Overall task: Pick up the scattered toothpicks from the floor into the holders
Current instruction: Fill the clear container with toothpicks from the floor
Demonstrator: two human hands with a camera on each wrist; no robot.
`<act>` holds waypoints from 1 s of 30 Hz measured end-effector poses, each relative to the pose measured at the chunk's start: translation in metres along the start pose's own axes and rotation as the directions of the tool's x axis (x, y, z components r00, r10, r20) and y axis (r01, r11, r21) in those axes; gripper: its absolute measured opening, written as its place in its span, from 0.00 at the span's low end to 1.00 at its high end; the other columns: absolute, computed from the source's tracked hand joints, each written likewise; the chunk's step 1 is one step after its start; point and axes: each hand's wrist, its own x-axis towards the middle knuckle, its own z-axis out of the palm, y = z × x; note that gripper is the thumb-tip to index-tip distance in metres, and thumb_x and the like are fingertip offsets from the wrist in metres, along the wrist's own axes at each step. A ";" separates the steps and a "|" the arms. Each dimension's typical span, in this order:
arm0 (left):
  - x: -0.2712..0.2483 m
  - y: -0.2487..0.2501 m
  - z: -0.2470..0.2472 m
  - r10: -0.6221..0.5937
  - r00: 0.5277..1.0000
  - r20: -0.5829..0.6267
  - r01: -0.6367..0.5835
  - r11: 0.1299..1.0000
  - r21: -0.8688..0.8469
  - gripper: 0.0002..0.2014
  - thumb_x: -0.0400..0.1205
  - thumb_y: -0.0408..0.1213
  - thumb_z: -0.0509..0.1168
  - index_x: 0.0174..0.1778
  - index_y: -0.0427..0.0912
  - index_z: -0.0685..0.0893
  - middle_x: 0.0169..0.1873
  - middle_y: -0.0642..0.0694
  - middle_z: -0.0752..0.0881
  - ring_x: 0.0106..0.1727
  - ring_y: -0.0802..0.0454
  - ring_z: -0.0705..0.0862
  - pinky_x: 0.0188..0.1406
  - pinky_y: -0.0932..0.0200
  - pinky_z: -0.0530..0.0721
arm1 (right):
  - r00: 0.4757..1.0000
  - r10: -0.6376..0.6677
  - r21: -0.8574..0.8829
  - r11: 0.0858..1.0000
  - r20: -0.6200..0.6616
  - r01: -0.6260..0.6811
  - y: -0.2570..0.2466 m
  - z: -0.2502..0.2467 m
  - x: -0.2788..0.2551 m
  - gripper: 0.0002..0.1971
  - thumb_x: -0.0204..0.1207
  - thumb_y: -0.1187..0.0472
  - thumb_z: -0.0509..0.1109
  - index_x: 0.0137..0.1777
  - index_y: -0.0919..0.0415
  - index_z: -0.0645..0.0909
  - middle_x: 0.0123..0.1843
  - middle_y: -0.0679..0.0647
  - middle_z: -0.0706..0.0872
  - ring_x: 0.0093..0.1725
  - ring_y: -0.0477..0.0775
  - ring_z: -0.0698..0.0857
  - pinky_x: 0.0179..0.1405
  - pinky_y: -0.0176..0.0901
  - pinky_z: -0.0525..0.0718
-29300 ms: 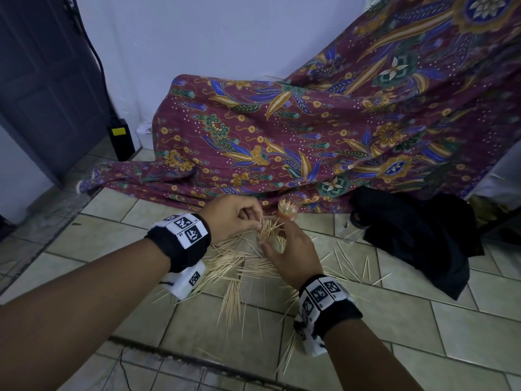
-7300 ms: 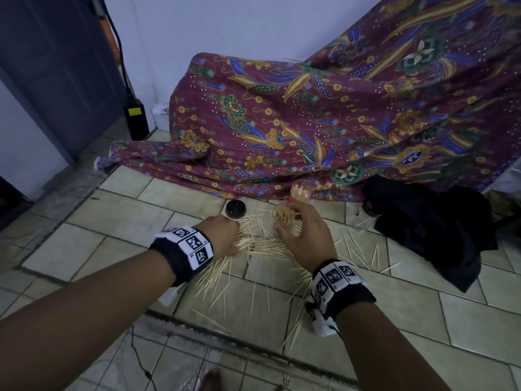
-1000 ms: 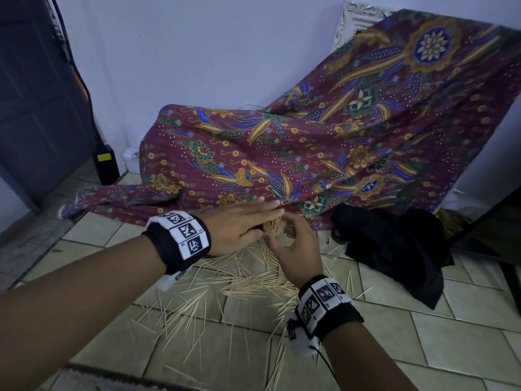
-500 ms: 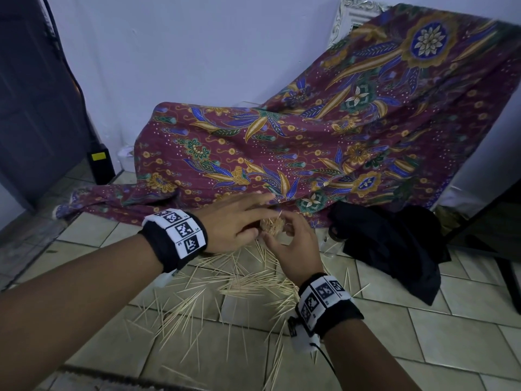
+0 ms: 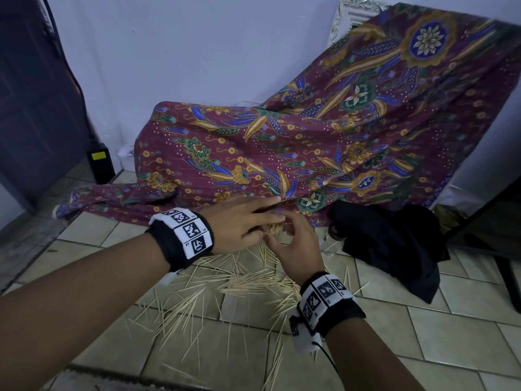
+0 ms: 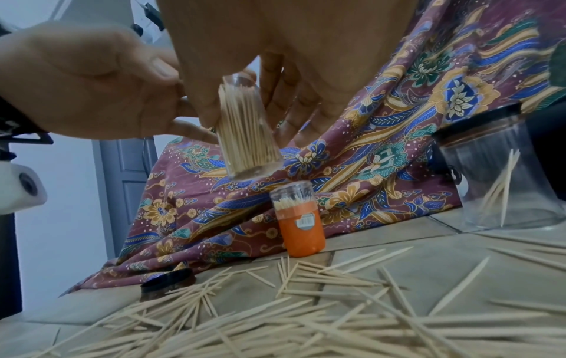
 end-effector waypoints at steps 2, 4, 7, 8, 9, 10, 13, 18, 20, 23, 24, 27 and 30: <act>-0.005 0.001 0.001 0.006 1.000 -0.027 -0.006 1.000 -0.018 0.28 0.82 0.53 0.46 0.79 0.58 0.69 0.83 0.53 0.58 0.80 0.48 0.63 0.79 0.41 0.63 | 1.000 0.022 0.016 1.000 0.001 -0.022 0.001 -0.001 0.000 0.22 0.71 0.51 0.79 0.64 0.49 0.78 0.55 0.43 0.81 0.54 0.41 0.80 0.57 0.44 0.83; -0.007 0.000 0.002 0.006 0.999 -0.054 -0.009 0.999 -0.043 0.29 0.80 0.53 0.45 0.79 0.57 0.69 0.82 0.53 0.60 0.79 0.48 0.65 0.77 0.42 0.66 | 1.000 0.018 0.011 1.000 0.001 -0.018 0.003 -0.001 -0.001 0.22 0.71 0.51 0.79 0.64 0.48 0.77 0.55 0.44 0.81 0.55 0.43 0.80 0.57 0.47 0.83; -0.007 0.000 -0.001 -0.043 0.996 -0.074 0.037 0.996 -0.076 0.31 0.79 0.55 0.44 0.81 0.58 0.63 0.83 0.56 0.57 0.81 0.49 0.63 0.78 0.45 0.63 | 1.000 0.014 0.004 1.000 -0.002 -0.014 0.002 -0.003 -0.003 0.23 0.71 0.50 0.79 0.64 0.50 0.78 0.55 0.45 0.81 0.54 0.44 0.80 0.56 0.47 0.83; -0.008 -0.001 -0.002 -0.053 0.994 -0.091 0.046 0.996 -0.078 0.31 0.79 0.55 0.45 0.81 0.57 0.64 0.83 0.55 0.57 0.81 0.49 0.63 0.78 0.45 0.64 | 1.000 0.018 0.007 1.000 -0.005 -0.018 0.001 -0.004 -0.004 0.23 0.71 0.50 0.79 0.65 0.50 0.78 0.55 0.45 0.81 0.54 0.44 0.80 0.57 0.46 0.83; -0.009 -0.001 -0.001 -0.053 0.993 -0.106 0.046 0.997 -0.067 0.31 0.80 0.55 0.46 0.81 0.55 0.66 0.83 0.54 0.59 0.80 0.48 0.64 0.77 0.43 0.66 | 1.000 0.022 0.008 1.000 -0.009 -0.022 0.001 -0.005 -0.004 0.23 0.71 0.50 0.79 0.65 0.50 0.78 0.55 0.44 0.81 0.54 0.43 0.80 0.57 0.45 0.82; -0.011 -0.001 0.002 -0.040 0.993 -0.112 0.036 0.998 -0.043 0.30 0.81 0.54 0.47 0.80 0.53 0.68 0.82 0.53 0.61 0.79 0.47 0.66 0.76 0.41 0.68 | 1.000 0.026 0.009 1.000 -0.011 -0.025 0.001 -0.006 -0.004 0.23 0.71 0.50 0.79 0.65 0.49 0.78 0.56 0.44 0.80 0.54 0.42 0.80 0.57 0.44 0.82; -0.015 0.002 0.013 0.002 0.997 -0.076 -0.001 1.000 0.003 0.29 0.81 0.52 0.49 0.79 0.50 0.70 0.81 0.49 0.63 0.77 0.45 0.69 0.73 0.38 0.71 | 1.000 0.026 0.012 1.000 -0.006 -0.026 0.001 -0.007 -0.005 0.22 0.71 0.51 0.79 0.64 0.47 0.77 0.55 0.42 0.80 0.54 0.39 0.79 0.58 0.43 0.82; -0.014 0.008 0.005 -0.029 0.996 -0.080 0.024 0.998 -0.056 0.31 0.81 0.53 0.46 0.83 0.58 0.57 0.84 0.54 0.55 0.80 0.49 0.64 0.75 0.46 0.64 | 1.000 0.023 -0.003 1.000 0.006 -0.023 0.002 -0.005 -0.005 0.23 0.71 0.50 0.78 0.64 0.50 0.78 0.53 0.45 0.80 0.54 0.43 0.79 0.57 0.44 0.82; -0.016 0.007 0.002 0.012 0.994 -0.110 -0.017 0.999 -0.041 0.28 0.82 0.50 0.50 0.81 0.62 0.60 0.83 0.53 0.58 0.78 0.46 0.68 0.73 0.43 0.68 | 1.000 0.028 -0.001 1.000 0.005 -0.028 0.002 -0.005 -0.005 0.23 0.71 0.49 0.79 0.64 0.49 0.77 0.54 0.44 0.80 0.54 0.42 0.80 0.57 0.43 0.82; -0.018 0.004 0.008 0.057 0.995 -0.079 -0.054 0.998 0.033 0.26 0.81 0.47 0.55 0.78 0.60 0.65 0.81 0.48 0.63 0.74 0.42 0.73 0.70 0.37 0.73 | 1.000 0.026 0.019 0.999 -0.005 -0.026 0.001 -0.006 -0.005 0.22 0.71 0.51 0.79 0.64 0.50 0.78 0.56 0.43 0.80 0.55 0.41 0.80 0.58 0.41 0.82; -0.018 0.003 0.010 0.041 0.997 -0.059 -0.039 0.999 0.035 0.26 0.81 0.47 0.54 0.78 0.60 0.64 0.81 0.47 0.63 0.75 0.42 0.73 0.70 0.36 0.73 | 1.000 0.026 0.018 0.999 -0.004 -0.026 0.001 -0.006 -0.005 0.22 0.71 0.51 0.79 0.64 0.50 0.78 0.56 0.43 0.80 0.55 0.41 0.80 0.58 0.41 0.82; -0.015 0.005 0.010 -0.009 1.000 -0.023 0.010 1.000 0.022 0.28 0.80 0.51 0.49 0.79 0.60 0.63 0.83 0.49 0.58 0.78 0.43 0.68 0.72 0.35 0.70 | 1.000 0.031 0.003 1.000 0.001 -0.031 0.001 -0.006 -0.005 0.23 0.71 0.50 0.79 0.65 0.50 0.78 0.56 0.43 0.80 0.55 0.41 0.80 0.58 0.41 0.82; -0.012 0.006 0.006 -0.027 0.998 -0.059 0.026 0.999 -0.019 0.29 0.81 0.53 0.47 0.80 0.57 0.66 0.83 0.52 0.57 0.78 0.45 0.67 0.74 0.39 0.70 | 1.000 0.024 -0.004 1.000 -0.006 -0.024 0.000 -0.006 -0.004 0.23 0.71 0.50 0.79 0.64 0.50 0.78 0.56 0.43 0.80 0.55 0.41 0.80 0.57 0.39 0.81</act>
